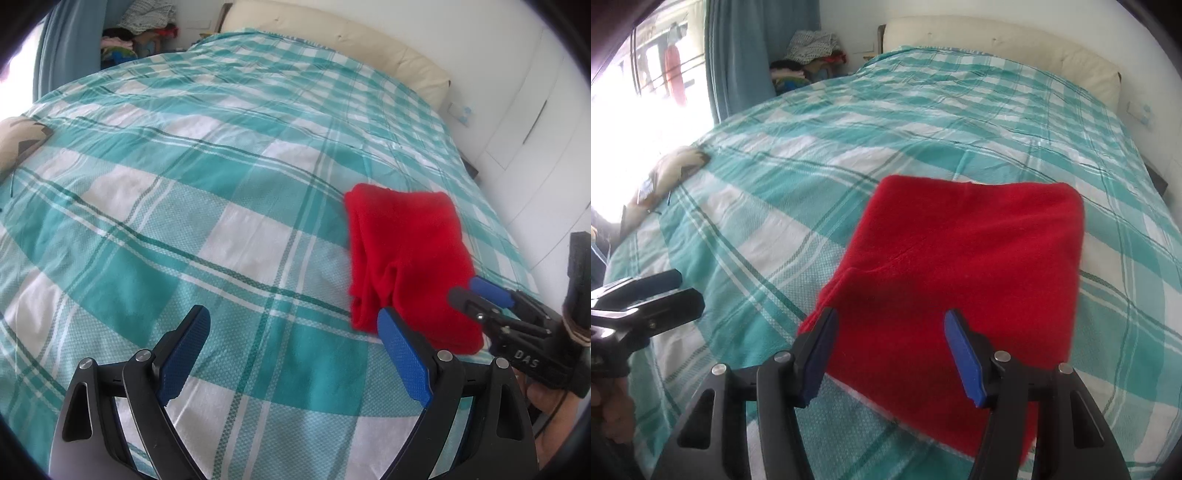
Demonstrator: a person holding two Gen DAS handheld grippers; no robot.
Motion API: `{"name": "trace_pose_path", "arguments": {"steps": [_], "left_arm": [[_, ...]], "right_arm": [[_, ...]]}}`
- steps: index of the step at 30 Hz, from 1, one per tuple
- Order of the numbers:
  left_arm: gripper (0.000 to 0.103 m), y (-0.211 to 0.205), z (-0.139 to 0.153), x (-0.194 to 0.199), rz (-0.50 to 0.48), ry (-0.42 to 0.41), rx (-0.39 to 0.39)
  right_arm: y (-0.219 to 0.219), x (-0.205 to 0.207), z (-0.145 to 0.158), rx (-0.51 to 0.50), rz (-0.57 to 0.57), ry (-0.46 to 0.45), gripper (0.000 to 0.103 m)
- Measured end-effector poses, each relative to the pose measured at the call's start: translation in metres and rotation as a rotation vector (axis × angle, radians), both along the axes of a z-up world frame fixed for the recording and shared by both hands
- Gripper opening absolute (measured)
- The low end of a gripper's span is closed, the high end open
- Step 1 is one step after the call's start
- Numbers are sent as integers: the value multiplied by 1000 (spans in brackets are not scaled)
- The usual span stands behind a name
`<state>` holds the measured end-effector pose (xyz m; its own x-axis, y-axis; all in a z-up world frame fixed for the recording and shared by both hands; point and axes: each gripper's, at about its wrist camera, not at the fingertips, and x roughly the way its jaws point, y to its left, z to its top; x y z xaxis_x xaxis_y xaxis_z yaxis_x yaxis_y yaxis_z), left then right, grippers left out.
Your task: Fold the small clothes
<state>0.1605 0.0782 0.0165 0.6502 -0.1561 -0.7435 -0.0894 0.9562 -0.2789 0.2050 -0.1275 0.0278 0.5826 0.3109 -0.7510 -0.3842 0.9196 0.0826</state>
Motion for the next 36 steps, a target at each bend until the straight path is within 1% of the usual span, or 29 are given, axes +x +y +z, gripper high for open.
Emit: {"name": "trace_pose_path", "arguments": {"steps": [3,6,9,12,13,15,17,19,20,22,23,24,26,28,29,31,32,33,34,35,36], "left_arm": [[93,-4,0,0,-8,-3,14],[93,-8,-2,-1,-14,-1,33],[93,-11,-4,-3,-8,-5,82],[93,-11,-6,-4,-2,-5,125],[93,-10,-7,-4,-1,-2,127],[93,-12,-6,-2,-17,2,103],[94,-18,-2,11,-87,-4,34],[94,-26,-2,34,-173,17,-66],[94,-32,-2,46,-198,26,-106],[96,-46,-9,74,-246,55,-144],[96,-54,-15,89,-268,81,-131],[96,-61,-23,103,-277,111,-99],[96,-71,-41,126,-273,171,-27],[96,-73,-56,143,-255,212,26],[98,-72,-61,148,-251,219,29],[100,-70,-63,153,-241,204,11],[100,-71,-63,154,-238,197,5],[99,-71,-64,153,-244,190,5],[83,-73,-64,152,-262,180,10],[49,-77,-64,151,-302,173,3],[32,-81,-65,150,-345,178,-31]], "right_arm": [[-30,-16,5,21,-43,-3,61],[-41,-20,-15,8,-50,54,61],[-47,-23,-38,14,-56,110,61],[-53,-31,-41,37,-58,125,62],[-55,-34,-38,40,-54,125,62],[-64,-37,-29,52,-55,126,61],[-80,-33,-19,83,-84,125,62],[-100,-21,-10,151,-138,126,68],[-111,-13,-7,199,-171,128,71],[-128,8,-9,297,-230,147,71],[-133,22,-13,345,-246,171,71],[-135,36,-19,384,-261,198,71],[-137,63,-35,444,-281,249,71],[-135,86,-50,477,-318,276,71],[-134,96,-56,497,-326,280,71],[-126,112,-67,546,-310,298,71],[-119,117,-71,552,-294,309,65],[-111,121,-73,530,-274,318,53],[-100,123,-72,458,-267,309,47],[-89,121,-67,355,-263,275,35],[-76,117,-59,269,-247,225,32]]}}
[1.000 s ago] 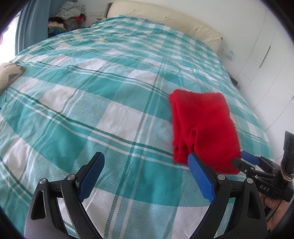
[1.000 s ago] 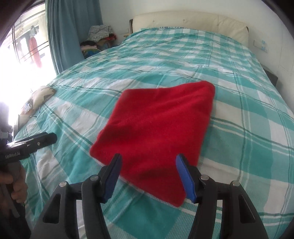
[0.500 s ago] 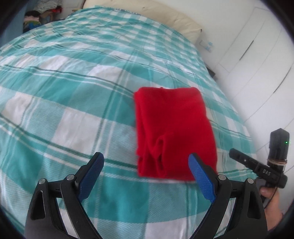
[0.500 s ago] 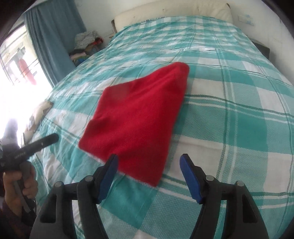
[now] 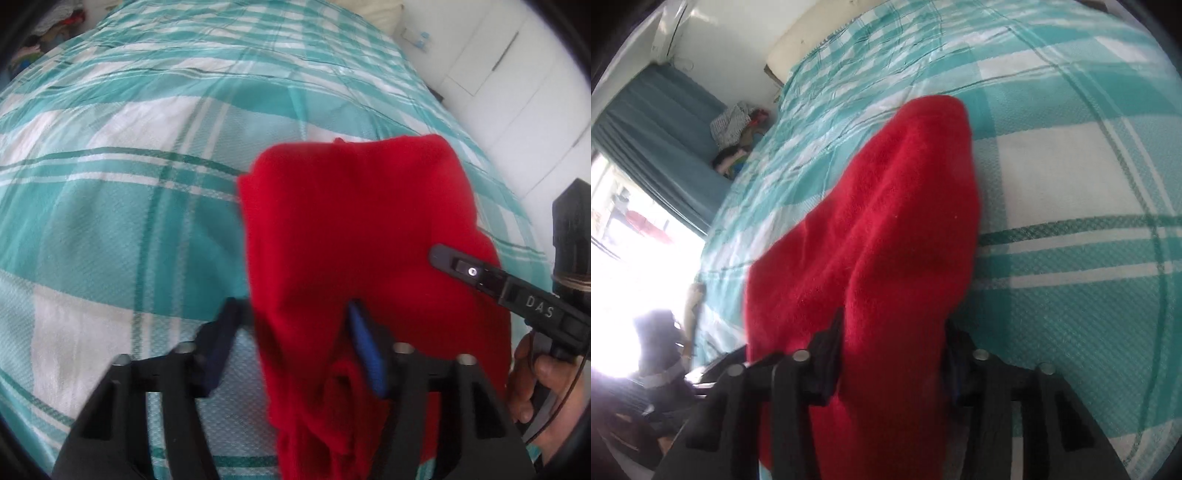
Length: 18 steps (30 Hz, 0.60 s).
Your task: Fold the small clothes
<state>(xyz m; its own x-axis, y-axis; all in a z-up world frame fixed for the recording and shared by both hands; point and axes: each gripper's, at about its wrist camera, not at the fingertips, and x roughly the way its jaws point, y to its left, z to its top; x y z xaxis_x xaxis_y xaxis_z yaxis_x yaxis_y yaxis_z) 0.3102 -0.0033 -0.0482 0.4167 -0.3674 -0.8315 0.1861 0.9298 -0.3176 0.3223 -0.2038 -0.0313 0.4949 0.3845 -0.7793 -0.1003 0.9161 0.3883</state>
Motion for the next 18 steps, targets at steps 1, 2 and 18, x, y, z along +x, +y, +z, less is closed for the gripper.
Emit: {"name": "trace_pose_path", "arguments": {"steps": [1,2,18], "left_arm": [[27,-2,3,-2,6,-7,9],[21,-4,8,-4,11,-25,29],[57,39,106,-43,45,-188,67]], "right_arm": [[12,-5,8,-77,22,-47,29],[23,-11,16,-149,37,-92,27],[44,-34,131,-36,87,-301,40]]}}
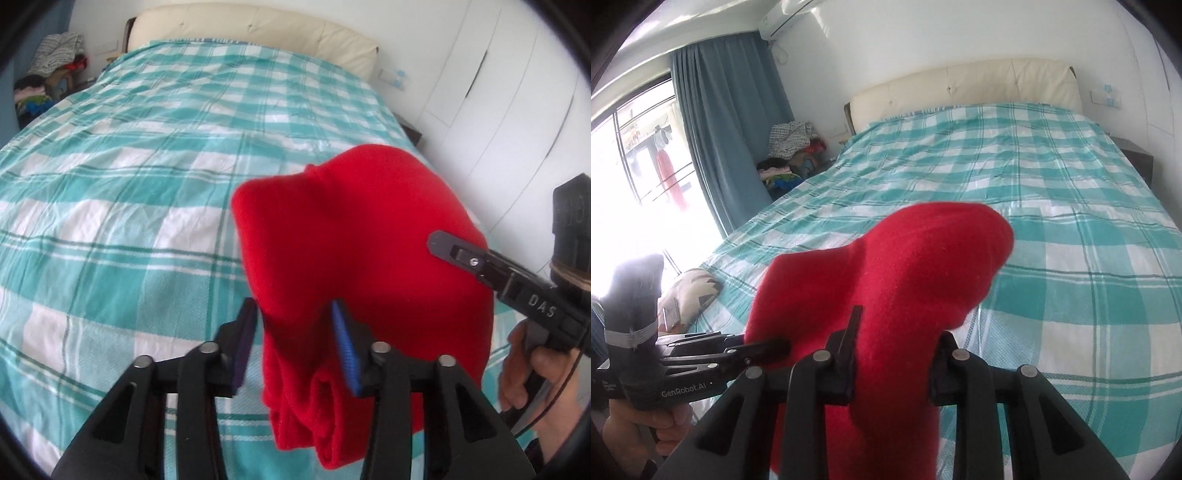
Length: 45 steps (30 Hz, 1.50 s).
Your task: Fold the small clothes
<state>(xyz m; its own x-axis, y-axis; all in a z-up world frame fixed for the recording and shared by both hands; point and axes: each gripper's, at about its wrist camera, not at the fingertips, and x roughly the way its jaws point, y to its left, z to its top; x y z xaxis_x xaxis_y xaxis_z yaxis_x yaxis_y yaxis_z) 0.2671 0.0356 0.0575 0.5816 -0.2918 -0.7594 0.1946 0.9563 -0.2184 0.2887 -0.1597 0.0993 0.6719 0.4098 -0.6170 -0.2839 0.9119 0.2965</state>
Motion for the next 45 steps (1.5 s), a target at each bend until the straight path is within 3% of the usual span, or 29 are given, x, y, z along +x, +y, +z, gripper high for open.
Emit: {"name": "trace_pose_path", "arguments": {"steps": [1,2,3,6,8,10,14,16,19,22,26,30,34,45], "left_arm": [[68,3,-15,-5,23,5,47],[70,6,-28,-13,50,9,107],[70,9,-38,-22,76,6,166],[82,20,-47,-59,122,-54,283],[98,18,-40,-84,163,-136,365],[102,6,-28,-109,194,-222,419],[103,-12,-11,-145,235,-271,456],[103,-15,-14,-159,246,-255,432],[103,-11,-30,-165,239,-109,360],[102,-13,-42,-165,189,-15,333],[102,-25,-39,-174,181,-72,373],[102,-27,-35,-178,173,-84,343],[102,-24,-31,-179,174,-92,311],[102,-22,-28,-182,184,-127,289]], "right_arm": [[-3,1,-14,-22,-4,53,48],[-7,-2,-29,-48,-10,103,65],[-13,-8,-43,-80,-26,134,71],[-33,-41,-69,-191,-55,145,76],[-42,-67,-75,-262,-72,137,83],[-49,-94,-72,-312,-72,113,87],[-48,-147,-55,-345,-73,53,95],[-47,-171,-50,-339,-84,31,99],[-43,-200,-55,-322,-110,9,100],[-39,-211,-69,-318,-121,53,100],[-34,-212,-68,-310,-117,42,100],[-29,-217,-56,-271,-128,19,100],[-24,-223,-47,-303,-140,-18,100],[-26,-221,-50,-313,-150,-20,100]]}}
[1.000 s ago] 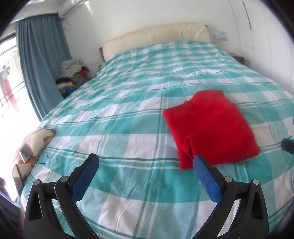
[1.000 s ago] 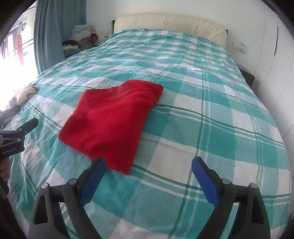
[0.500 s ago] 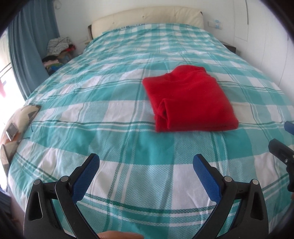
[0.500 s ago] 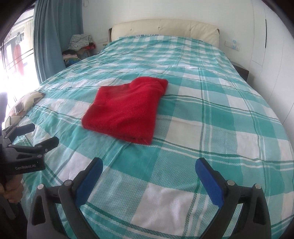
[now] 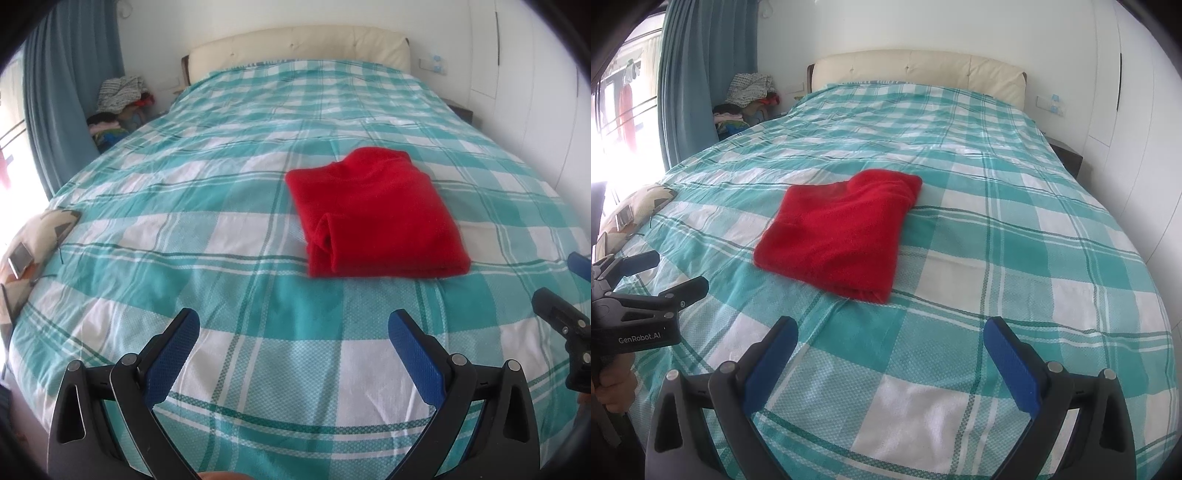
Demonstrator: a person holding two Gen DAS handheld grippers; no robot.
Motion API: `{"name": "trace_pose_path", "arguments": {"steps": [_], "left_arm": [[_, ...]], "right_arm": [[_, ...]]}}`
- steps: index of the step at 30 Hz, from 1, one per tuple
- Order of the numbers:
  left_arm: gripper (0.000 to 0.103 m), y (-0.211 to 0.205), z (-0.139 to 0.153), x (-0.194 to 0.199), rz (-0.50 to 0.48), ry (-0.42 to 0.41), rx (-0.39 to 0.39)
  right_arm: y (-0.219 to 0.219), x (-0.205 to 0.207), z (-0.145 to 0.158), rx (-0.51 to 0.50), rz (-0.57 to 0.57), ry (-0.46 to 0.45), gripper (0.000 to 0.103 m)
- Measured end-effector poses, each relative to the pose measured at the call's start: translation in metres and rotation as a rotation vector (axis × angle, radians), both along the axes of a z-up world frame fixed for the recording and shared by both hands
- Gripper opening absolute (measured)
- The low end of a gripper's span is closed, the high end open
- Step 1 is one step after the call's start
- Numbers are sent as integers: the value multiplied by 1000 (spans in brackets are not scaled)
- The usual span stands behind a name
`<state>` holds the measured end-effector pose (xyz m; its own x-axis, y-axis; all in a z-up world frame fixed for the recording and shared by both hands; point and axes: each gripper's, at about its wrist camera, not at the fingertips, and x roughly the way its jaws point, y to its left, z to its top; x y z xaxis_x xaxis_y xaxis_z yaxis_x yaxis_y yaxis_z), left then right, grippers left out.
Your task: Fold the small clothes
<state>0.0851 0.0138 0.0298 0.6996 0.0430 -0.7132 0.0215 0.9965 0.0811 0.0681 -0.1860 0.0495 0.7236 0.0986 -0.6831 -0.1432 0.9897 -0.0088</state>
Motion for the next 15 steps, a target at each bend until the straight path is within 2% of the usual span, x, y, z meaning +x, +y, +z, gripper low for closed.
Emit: {"name": "trace_pose_path", "arguments": {"steps": [3,15], "left_arm": [[102,3,2,-1,-11,-5,-37],[102,4,7,-2,14,-74,3]], "right_arm": [[0,0,0,0,1,-4,100],[-1,1,-3,6,3,8,100]]}}
